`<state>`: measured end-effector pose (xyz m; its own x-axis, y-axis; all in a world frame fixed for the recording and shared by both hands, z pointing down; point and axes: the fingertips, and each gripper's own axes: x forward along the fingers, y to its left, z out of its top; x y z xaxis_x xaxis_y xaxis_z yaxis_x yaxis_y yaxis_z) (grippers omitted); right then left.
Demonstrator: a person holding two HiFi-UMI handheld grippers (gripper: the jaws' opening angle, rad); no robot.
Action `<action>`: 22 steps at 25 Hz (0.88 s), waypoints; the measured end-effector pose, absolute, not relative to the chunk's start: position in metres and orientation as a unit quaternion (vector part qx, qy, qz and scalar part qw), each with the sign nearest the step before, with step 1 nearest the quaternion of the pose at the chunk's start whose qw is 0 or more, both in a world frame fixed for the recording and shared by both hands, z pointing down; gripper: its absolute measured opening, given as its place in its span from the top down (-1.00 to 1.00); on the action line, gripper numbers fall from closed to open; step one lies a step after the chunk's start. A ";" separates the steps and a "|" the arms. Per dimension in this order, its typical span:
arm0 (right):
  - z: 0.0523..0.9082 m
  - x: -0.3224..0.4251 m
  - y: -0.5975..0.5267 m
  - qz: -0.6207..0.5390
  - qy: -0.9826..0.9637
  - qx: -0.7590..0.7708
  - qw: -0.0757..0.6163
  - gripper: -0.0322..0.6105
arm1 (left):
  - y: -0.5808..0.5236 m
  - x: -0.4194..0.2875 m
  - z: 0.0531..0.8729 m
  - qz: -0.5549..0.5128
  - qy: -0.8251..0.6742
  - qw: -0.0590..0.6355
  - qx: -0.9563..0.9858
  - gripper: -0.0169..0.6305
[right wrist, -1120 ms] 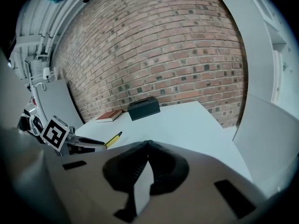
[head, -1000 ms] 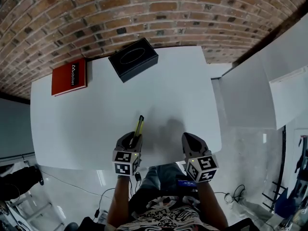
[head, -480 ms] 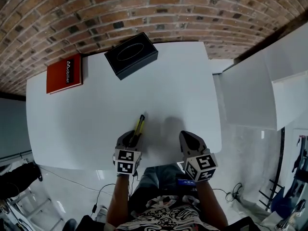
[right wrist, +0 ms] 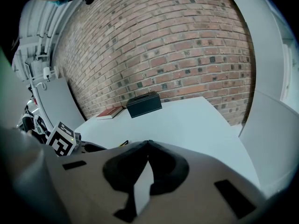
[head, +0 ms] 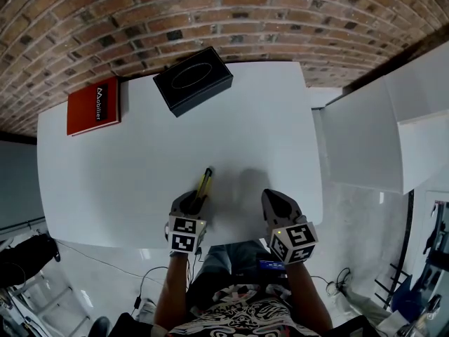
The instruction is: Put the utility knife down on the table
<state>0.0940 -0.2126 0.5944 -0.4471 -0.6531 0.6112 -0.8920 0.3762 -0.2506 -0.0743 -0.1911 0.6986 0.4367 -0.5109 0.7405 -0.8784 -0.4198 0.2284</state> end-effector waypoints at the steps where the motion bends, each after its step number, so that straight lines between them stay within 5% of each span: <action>1: 0.594 0.093 -0.213 0.282 -0.803 0.481 0.211 0.90 | -0.191 -0.074 0.699 0.296 -0.440 0.311 0.789 0.55; 22: 0.552 0.077 -0.197 0.226 -0.820 0.489 0.193 0.90 | -0.204 -0.094 0.627 0.192 -0.491 0.279 0.803 0.59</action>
